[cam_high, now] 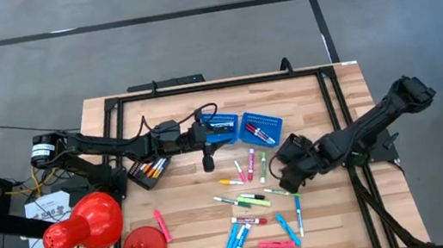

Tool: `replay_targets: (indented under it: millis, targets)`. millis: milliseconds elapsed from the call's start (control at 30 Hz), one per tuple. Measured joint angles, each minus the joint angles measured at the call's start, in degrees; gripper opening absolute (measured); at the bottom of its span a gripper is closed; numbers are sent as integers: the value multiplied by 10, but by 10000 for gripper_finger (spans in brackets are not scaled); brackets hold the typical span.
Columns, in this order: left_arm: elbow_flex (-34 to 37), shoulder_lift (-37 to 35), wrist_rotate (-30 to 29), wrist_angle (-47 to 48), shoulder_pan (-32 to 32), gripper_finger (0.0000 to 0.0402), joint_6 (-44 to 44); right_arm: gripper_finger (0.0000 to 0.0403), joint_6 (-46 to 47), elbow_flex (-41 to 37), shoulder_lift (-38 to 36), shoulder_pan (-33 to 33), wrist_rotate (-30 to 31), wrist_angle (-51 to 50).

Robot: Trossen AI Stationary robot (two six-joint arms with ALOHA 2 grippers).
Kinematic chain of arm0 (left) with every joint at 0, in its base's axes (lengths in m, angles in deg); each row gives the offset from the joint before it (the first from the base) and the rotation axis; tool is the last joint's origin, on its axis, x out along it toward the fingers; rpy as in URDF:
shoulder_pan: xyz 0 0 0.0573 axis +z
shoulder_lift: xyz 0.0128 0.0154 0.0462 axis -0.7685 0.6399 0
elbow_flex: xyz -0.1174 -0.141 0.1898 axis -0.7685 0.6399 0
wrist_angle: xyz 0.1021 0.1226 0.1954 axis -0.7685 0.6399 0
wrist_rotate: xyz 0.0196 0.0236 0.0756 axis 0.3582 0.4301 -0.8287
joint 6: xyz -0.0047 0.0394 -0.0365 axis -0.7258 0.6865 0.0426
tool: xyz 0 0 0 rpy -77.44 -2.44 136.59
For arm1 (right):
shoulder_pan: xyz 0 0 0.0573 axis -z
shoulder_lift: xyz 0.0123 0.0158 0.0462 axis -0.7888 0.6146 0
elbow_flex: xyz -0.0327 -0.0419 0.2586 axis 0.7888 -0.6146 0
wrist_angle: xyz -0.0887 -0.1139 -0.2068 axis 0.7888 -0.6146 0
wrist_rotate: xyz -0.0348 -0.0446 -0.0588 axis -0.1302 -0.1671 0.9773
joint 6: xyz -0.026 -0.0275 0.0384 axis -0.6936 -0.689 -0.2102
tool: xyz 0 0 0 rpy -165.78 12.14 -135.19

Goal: Pick & Place Markers
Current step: Put the light blue highlighter into the right black bin

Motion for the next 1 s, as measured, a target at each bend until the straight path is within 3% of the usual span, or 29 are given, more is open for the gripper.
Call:
replay_targets:
  millis: [233,533,1000]
  targets:
    - [2,0,0,16,0,127,-8,168,-21,-1,53,-66,-41,90]
    - [25,0,0,17,0,127,-8,164,60,3,157,-99,-132,214]
    - [26,0,0,32,0,127,-8,164,73,114,276,-101,-205,135]
